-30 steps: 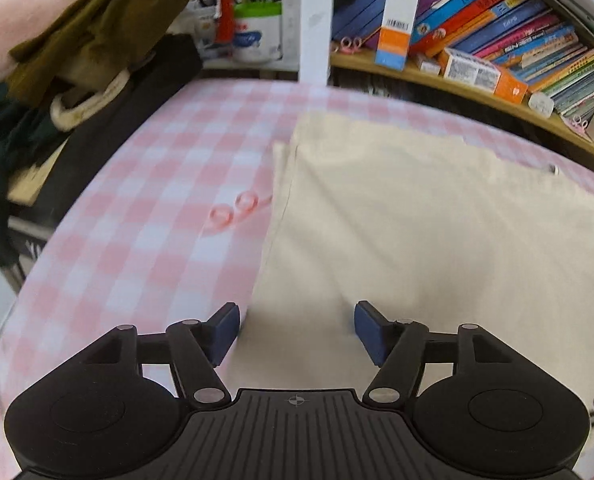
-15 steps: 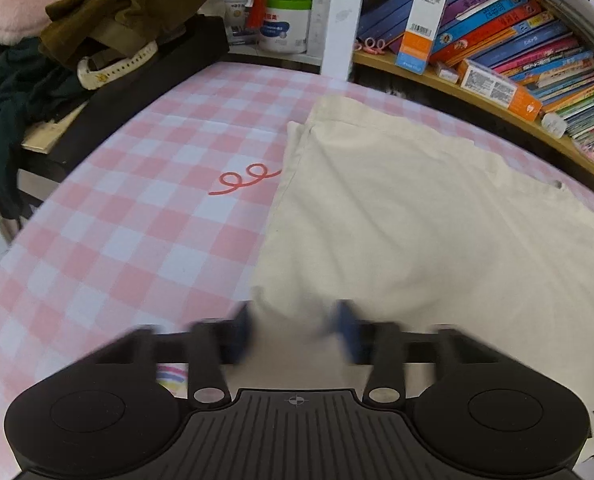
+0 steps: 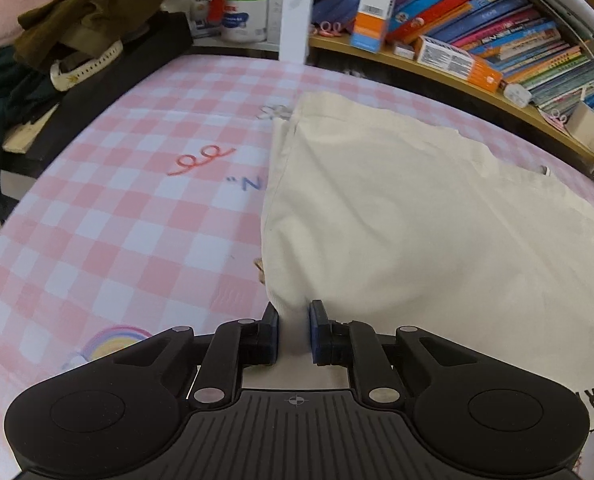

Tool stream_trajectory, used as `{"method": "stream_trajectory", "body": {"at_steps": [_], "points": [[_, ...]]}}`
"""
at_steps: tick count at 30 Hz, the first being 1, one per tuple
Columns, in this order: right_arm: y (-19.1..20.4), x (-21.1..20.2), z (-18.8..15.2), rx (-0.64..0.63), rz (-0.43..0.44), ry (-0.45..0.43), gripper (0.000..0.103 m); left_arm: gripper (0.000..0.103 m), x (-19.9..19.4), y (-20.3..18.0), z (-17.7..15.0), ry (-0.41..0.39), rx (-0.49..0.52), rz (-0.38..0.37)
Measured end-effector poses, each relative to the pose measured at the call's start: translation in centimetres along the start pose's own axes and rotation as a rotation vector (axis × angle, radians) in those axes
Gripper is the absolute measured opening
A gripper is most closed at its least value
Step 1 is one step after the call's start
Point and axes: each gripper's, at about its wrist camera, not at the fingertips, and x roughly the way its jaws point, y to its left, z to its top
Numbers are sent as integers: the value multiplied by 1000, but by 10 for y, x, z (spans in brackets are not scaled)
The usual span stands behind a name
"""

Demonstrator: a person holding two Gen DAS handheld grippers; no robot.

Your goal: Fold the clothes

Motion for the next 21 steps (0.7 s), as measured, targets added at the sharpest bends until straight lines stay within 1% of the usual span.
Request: {"method": "stream_trajectory", "body": {"at_steps": [3, 7, 9, 10, 11, 12, 13, 14, 15, 17, 19, 21], "points": [[-7, -2, -5, 4, -4, 13, 8, 14, -1, -5, -3, -3, 4, 7], [-7, -5, -10, -4, 1, 9, 9, 15, -3, -6, -3, -4, 3, 11], [-9, -8, -11, 2, 9, 10, 11, 20, -5, -8, -4, 12, 22, 17], [-11, -10, -11, 7, 14, 11, 15, 26, -7, -8, -4, 21, 33, 20], [-13, -11, -12, 17, 20, 15, 18, 30, -10, -9, -6, 24, 43, 17], [-16, -13, -13, 31, 30, 23, 20, 32, -13, -8, -8, 25, 43, 11], [-19, -15, -14, 43, 39, 29, 24, 39, -17, -7, -11, 27, 41, 3], [-22, -18, -16, 54, 47, 35, 27, 43, -20, -5, -14, 26, 32, -3], [-24, -21, -18, 60, 54, 42, 27, 45, -24, -4, -16, 23, 17, -11], [-27, -25, -23, 69, 66, 57, 27, 57, -27, 2, -21, 26, -24, -40], [-29, -28, -27, 81, 79, 71, 28, 59, -26, 5, -24, 31, -57, -69], [-28, -28, -30, 87, 82, 73, 28, 58, -24, 4, -26, 34, -58, -70]]}}
